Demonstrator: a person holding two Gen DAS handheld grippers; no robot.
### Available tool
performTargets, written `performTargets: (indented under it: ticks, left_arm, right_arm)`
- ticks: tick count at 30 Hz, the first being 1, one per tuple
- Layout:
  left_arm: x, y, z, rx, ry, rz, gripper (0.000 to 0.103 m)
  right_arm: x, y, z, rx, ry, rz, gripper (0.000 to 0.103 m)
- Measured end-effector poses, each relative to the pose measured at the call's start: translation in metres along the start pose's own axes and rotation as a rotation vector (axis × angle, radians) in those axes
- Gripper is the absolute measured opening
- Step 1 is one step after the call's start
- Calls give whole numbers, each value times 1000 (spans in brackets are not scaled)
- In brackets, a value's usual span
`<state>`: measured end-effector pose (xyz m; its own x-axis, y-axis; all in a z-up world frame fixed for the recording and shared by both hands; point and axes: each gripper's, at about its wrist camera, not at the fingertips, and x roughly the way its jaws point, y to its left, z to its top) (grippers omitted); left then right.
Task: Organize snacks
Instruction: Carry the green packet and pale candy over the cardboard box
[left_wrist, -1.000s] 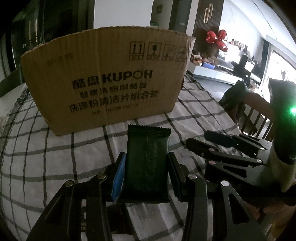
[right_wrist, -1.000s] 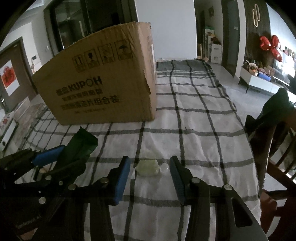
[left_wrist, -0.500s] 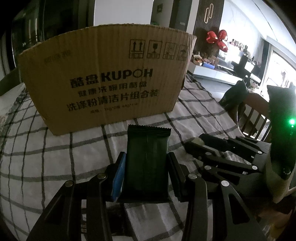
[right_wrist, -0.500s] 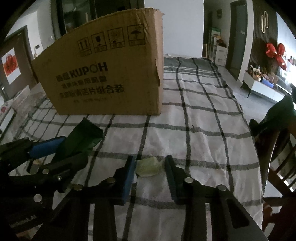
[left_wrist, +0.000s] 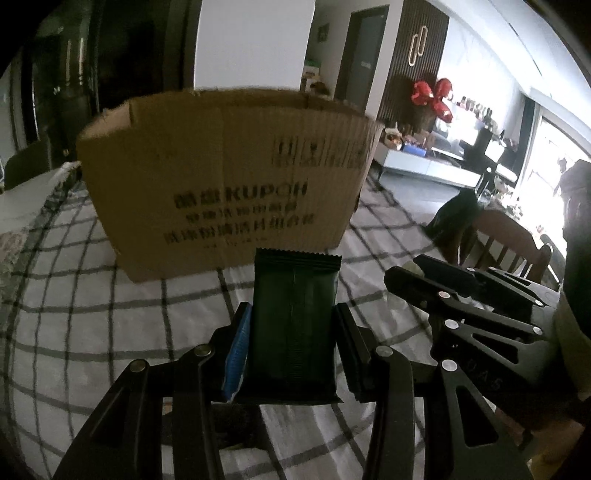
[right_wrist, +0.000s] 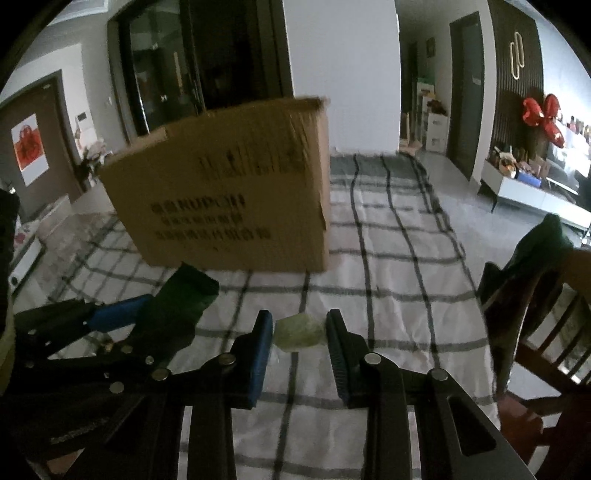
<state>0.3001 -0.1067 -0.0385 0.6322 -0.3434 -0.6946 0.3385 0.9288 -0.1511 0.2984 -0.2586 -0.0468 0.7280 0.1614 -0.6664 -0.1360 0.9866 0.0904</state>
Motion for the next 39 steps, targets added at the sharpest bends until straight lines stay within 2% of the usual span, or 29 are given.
performTargets:
  ticks: [10, 19, 28, 39]
  left_arm:
    - [-47, 5, 27, 7, -104, 4, 44]
    - [-68, 20, 61, 32, -191, 47, 44]
    - [-64, 37, 93, 66, -232, 90, 44]
    - [-34, 61, 130, 53, -224, 81, 44]
  right_arm:
    - [-33, 17, 30, -9, -107, 37, 31]
    - [-45, 28, 63, -6, -199, 74, 31]
    - [-36, 34, 102, -12, -255, 88, 31]
    - [-10, 37, 136, -18, -265, 76, 31]
